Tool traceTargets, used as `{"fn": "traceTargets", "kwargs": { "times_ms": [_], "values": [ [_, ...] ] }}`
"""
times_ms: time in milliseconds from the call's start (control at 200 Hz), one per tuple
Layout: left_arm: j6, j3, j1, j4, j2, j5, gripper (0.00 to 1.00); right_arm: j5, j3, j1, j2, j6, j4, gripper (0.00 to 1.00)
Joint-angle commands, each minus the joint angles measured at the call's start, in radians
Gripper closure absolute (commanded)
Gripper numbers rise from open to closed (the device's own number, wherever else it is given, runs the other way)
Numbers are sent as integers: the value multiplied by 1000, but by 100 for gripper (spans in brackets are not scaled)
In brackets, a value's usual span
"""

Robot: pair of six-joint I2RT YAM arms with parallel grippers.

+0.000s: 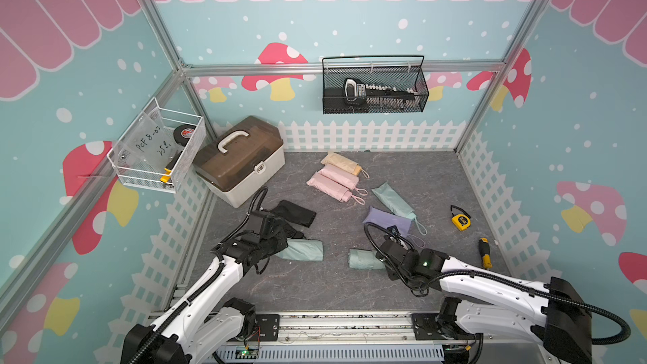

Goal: Take umbrellas out of sleeves
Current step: Place the umbrella sleeve at the center of the board.

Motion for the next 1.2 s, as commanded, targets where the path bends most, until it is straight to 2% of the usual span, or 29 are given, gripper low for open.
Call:
{"fn": "traceTargets", "kwargs": {
  "times_ms": [0, 105, 225, 315, 390, 435, 550, 620, 790, 845, 920, 951, 1021, 1121, 1196],
  "values": [
    [-38, 92, 12, -187, -36, -247, 100, 6, 22, 2, 14, -35, 26, 40],
    [-68, 116, 14, -228, -58, -365, 100, 8, 18, 2, 21, -56, 57, 39],
    [-60, 81, 16, -174, -111, -447, 100, 12, 13, 1, 18, -73, 77, 40],
    [-9, 44, 22, -101, -142, -465, 100, 22, 5, 1, 5, -86, 97, 39],
    [76, 27, 29, -44, -121, -437, 100, 33, -5, 1, -6, -99, 114, 39],
    [75, 33, 42, -43, -95, -435, 100, 40, -12, 1, -11, -108, 126, 40],
    [142, 73, 88, -15, -31, -293, 100, 52, -22, 0, -4, -134, 150, 40],
    [151, 122, 100, -47, -11, -271, 100, 61, -26, -1, 6, -150, 162, 40],
    [258, 201, 114, -86, -75, -81, 100, 62, -35, -15, 30, -176, 210, 40],
    [272, 231, 113, -143, -74, -92, 100, 54, -35, -21, 32, -186, 223, 40],
    [262, 267, 116, -228, -30, -164, 100, 37, -36, -33, 30, -203, 247, 40],
    [263, 275, 123, -250, -6, -155, 100, 25, -36, -39, 29, -211, 254, 40],
    [252, 296, 129, -278, 50, -89, 100, 6, -32, -53, 29, -229, 256, 40],
    [252, 327, 129, -291, 128, 101, 100, -6, -30, -68, 17, -246, 256, 40],
    [275, 379, 128, -351, 193, 176, 100, -10, -35, -80, 0, -253, 258, 40]
  ]
}}
